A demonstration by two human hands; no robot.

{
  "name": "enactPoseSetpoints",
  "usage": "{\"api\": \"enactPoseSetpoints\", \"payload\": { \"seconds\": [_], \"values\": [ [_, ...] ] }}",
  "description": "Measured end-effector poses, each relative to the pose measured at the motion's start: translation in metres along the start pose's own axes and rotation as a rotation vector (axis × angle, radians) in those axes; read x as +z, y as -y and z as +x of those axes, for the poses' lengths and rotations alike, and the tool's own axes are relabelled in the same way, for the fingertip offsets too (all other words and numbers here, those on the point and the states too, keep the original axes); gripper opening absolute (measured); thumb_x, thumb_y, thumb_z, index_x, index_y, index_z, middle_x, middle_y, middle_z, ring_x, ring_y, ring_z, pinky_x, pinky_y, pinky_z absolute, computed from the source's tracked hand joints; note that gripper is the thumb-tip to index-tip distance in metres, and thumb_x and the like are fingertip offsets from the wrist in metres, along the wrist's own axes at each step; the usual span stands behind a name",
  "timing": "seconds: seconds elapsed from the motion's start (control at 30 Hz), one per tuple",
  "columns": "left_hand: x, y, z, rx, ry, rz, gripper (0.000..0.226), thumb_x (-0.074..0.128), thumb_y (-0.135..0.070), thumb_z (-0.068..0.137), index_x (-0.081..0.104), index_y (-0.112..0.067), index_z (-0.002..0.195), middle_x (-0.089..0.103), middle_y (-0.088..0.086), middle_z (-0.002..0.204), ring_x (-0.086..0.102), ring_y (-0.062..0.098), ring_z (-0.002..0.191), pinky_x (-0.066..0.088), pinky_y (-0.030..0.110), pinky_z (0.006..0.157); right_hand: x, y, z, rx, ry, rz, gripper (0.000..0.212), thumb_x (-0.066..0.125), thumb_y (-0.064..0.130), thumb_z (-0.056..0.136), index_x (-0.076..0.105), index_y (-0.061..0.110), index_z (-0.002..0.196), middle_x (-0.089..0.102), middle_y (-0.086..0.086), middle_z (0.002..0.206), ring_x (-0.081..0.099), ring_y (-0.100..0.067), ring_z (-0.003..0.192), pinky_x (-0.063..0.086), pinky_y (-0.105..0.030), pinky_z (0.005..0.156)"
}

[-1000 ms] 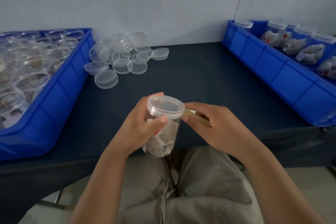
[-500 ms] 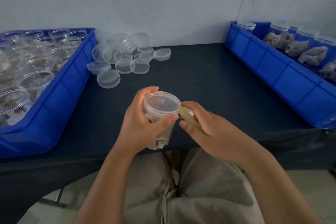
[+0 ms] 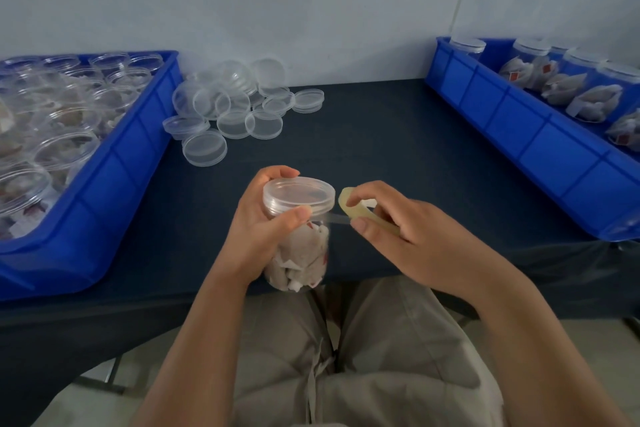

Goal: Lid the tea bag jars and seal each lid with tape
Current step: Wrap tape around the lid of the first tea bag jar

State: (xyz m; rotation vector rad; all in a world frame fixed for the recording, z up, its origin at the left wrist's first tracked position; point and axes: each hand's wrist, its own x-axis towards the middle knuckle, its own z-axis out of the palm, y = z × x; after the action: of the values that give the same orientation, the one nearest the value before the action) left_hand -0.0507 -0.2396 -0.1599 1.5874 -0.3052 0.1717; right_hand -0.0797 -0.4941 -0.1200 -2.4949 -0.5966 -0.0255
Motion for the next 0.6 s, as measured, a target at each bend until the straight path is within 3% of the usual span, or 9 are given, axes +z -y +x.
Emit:
{"api": "enactPoseSetpoints", "payload": {
  "seconds": [0.1,0.2,0.4,0.47,0.53,0.6],
  "values": [
    [-0.002,0.003,0.003,-0.048,0.073,-0.007,0.069,0.078,-0.045,0.075,0.058,-0.026,0.137,0.070,0.009,0.125,0.070,0.025,0.113,0.057,0.031,0.087,0.001,0.002,0.002,0.022,0.008,0.007,0.025,0.040,0.058,0.108,0.051,0.052,0.130,0.064,0.031,0.099,0.061,0.004,0.089,0.043,-0.021,0.065],
    [-0.003,0.003,0.005,-0.086,0.133,-0.006,0.069,0.078,-0.047,0.076,0.058,-0.022,0.138,0.071,0.008,0.125,0.070,0.024,0.114,0.057,0.032,0.090,0.003,0.008,0.003,0.022,-0.042,-0.043,0.027,0.040,0.058,0.107,0.055,0.051,0.128,0.066,0.029,0.105,0.061,0.005,0.095,0.051,-0.024,0.071],
    [-0.005,-0.006,0.008,-0.013,0.196,0.117,0.065,0.074,-0.046,0.083,0.060,-0.018,0.140,0.069,0.005,0.134,0.068,0.026,0.124,0.057,0.034,0.097,0.010,0.013,0.000,0.028,-0.154,-0.116,0.026,0.039,0.058,0.108,0.056,0.046,0.125,0.069,0.019,0.093,0.064,-0.003,0.085,0.057,-0.035,0.069],
    [-0.006,-0.010,0.007,0.017,0.170,0.131,0.073,0.074,-0.043,0.085,0.054,-0.018,0.151,0.070,0.003,0.135,0.067,0.021,0.127,0.055,0.026,0.097,0.011,0.015,0.000,0.033,-0.164,-0.116,0.030,0.037,0.059,0.108,0.057,0.045,0.125,0.069,0.015,0.089,0.064,-0.005,0.081,0.057,-0.037,0.067],
    [-0.007,-0.016,0.005,0.027,0.185,0.151,0.082,0.075,-0.042,0.085,0.044,-0.026,0.159,0.069,-0.003,0.138,0.066,0.016,0.129,0.053,0.021,0.098,0.013,0.017,0.000,0.035,-0.183,-0.125,0.029,0.038,0.058,0.108,0.058,0.044,0.124,0.067,0.014,0.085,0.062,-0.006,0.077,0.055,-0.036,0.065],
    [-0.001,-0.021,0.001,0.033,0.163,0.218,0.087,0.083,-0.051,0.077,0.046,-0.039,0.155,0.067,-0.012,0.137,0.065,0.011,0.127,0.054,0.022,0.097,0.014,0.020,0.001,0.035,-0.201,-0.125,0.026,0.041,0.055,0.108,0.059,0.044,0.123,0.066,0.015,0.084,0.062,-0.006,0.077,0.054,-0.034,0.064]
  ]
}}
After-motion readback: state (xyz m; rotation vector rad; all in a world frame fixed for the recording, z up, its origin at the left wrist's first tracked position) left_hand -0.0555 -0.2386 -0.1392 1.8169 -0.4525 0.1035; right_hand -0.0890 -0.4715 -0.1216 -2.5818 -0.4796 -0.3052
